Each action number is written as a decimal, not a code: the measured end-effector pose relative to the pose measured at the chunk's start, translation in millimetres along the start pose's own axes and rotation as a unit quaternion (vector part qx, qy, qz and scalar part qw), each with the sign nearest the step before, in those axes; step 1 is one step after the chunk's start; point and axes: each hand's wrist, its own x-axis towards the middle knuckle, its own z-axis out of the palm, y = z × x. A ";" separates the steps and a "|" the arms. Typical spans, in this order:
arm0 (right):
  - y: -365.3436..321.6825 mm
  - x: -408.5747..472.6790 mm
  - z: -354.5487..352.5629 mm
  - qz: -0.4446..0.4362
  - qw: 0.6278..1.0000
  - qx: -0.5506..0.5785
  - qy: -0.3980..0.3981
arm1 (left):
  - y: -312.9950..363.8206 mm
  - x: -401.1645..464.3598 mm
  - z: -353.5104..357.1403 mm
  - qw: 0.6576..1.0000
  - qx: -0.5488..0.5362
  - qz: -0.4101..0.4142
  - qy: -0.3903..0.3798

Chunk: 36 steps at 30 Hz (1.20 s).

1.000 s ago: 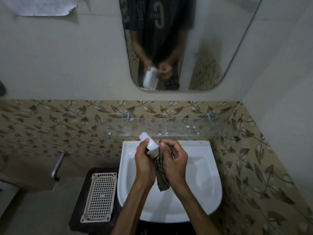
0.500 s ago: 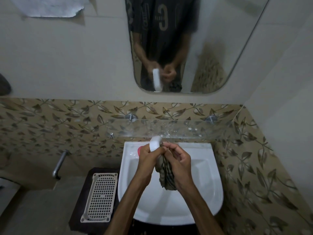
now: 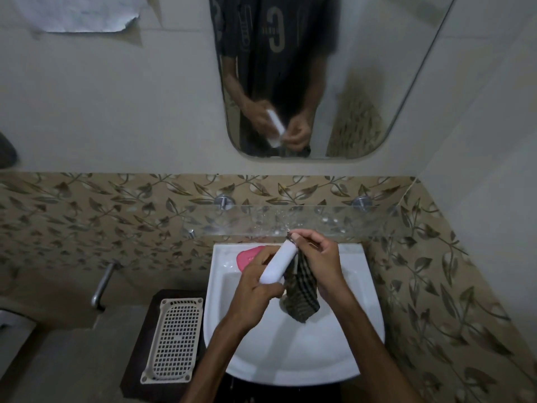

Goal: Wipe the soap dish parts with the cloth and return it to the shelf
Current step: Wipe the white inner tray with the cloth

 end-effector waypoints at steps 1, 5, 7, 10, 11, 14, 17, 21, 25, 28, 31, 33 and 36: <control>1.1 4.0 -0.5 0.048 0.999 0.025 0.002 | -1.2 -1.1 -0.6 1.000 -0.021 -0.001 0.015; 2.4 1.4 1.6 0.190 0.968 0.161 -0.017 | -3.3 0.4 0.9 0.985 -0.149 -0.003 0.082; -1.6 -2.6 3.2 0.219 0.951 0.217 -0.038 | -5.6 3.3 1.7 0.961 -0.250 -0.016 0.116; -3.7 -6.8 9.2 0.250 0.943 0.207 -0.067 | -10.3 9.0 0.0 0.910 -0.385 -0.053 0.142; -2.3 -8.5 10.7 0.261 0.941 0.206 -0.063 | -11.3 11.5 -1.6 0.893 -0.417 -0.066 0.155; -2.9 -18.4 14.2 0.279 0.922 0.259 -0.069 | -14.2 20.6 -6.9 0.865 -0.447 -0.118 0.196; -3.7 -24.8 13.6 0.259 0.911 0.312 -0.081 | -20.3 23.9 -8.3 0.877 -0.401 -0.172 0.201; -3.1 -28.1 9.2 0.222 0.926 0.296 -0.068 | -33.7 16.2 2.2 0.912 -0.296 -0.230 0.169; 11.5 -31.8 14.0 0.169 0.969 0.178 0.001 | -40.6 8.3 21.9 0.938 -0.221 -0.224 0.147; 22.8 -36.2 21.6 0.129 0.985 0.116 -0.002 | -37.4 7.1 34.4 0.941 -0.215 -0.211 0.156; 28.6 -41.5 26.7 0.095 0.992 0.087 -0.017 | -35.5 9.2 37.0 0.928 -0.262 -0.202 0.170; 31.2 -44.4 26.3 0.027 0.998 0.042 -0.041 | -34.7 9.4 33.0 0.924 -0.284 -0.189 0.171; 32.3 -45.4 19.6 -0.078 0.993 -0.072 -0.046 | -30.8 8.1 24.3 0.923 -0.319 -0.170 0.130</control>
